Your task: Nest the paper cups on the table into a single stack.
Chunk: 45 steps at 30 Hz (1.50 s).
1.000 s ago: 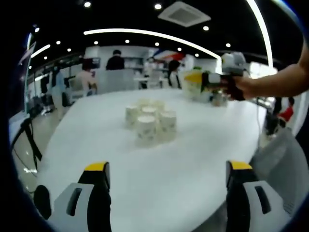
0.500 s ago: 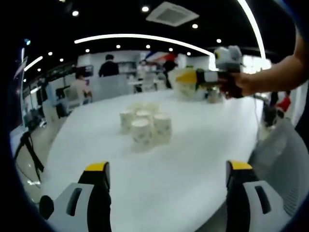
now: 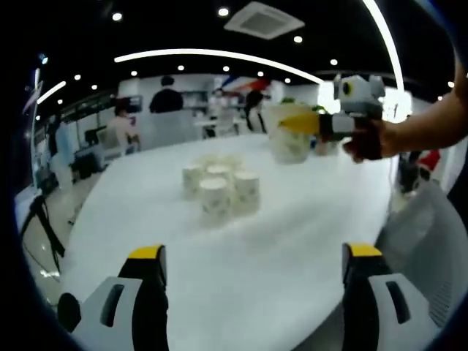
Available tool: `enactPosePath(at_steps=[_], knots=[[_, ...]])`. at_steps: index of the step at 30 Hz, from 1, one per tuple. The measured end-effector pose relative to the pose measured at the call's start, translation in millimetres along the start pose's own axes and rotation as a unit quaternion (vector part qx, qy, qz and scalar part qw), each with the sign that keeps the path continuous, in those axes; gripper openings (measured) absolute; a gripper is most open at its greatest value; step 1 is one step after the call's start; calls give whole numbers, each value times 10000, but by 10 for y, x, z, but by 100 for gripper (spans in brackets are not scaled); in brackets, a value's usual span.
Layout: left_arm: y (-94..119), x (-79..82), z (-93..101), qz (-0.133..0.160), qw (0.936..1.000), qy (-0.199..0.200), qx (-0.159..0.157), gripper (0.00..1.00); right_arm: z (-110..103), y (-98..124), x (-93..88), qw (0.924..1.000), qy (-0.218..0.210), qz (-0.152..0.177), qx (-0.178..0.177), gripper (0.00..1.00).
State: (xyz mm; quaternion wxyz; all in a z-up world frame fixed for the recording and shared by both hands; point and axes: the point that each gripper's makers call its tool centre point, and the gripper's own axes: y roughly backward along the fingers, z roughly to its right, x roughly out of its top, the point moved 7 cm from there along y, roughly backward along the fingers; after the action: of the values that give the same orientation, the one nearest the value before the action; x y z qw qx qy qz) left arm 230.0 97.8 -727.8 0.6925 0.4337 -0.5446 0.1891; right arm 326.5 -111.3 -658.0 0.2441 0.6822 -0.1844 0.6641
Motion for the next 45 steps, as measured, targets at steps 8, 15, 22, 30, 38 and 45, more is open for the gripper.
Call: enactPosePath(at_steps=[8,15,22,30,38,45], knots=[[0,-14,13,-38,10000,-29,-20,98,-119,-25,-50,9999,92,28,118,38],[5,-18,13,-70,9999,-72,19,98,-155,-68,-186,9998,119,-51,164,38],[5,-11,9,-70,9999,-69,21,98,-218,-74,-448,9994,9,-264,222,38],[1,-6,0,-86,9999,-74,18,98,-235,-91,-693,9987,-119,-477,152,38],[-12,3,-17,-93,9999,-83,20,98,-250,-86,-966,9958,-336,-824,231,39],[-21,0,-18,-108,9999,-101,0,98,-287,-75,-1096,9940,-355,-1002,240,39]])
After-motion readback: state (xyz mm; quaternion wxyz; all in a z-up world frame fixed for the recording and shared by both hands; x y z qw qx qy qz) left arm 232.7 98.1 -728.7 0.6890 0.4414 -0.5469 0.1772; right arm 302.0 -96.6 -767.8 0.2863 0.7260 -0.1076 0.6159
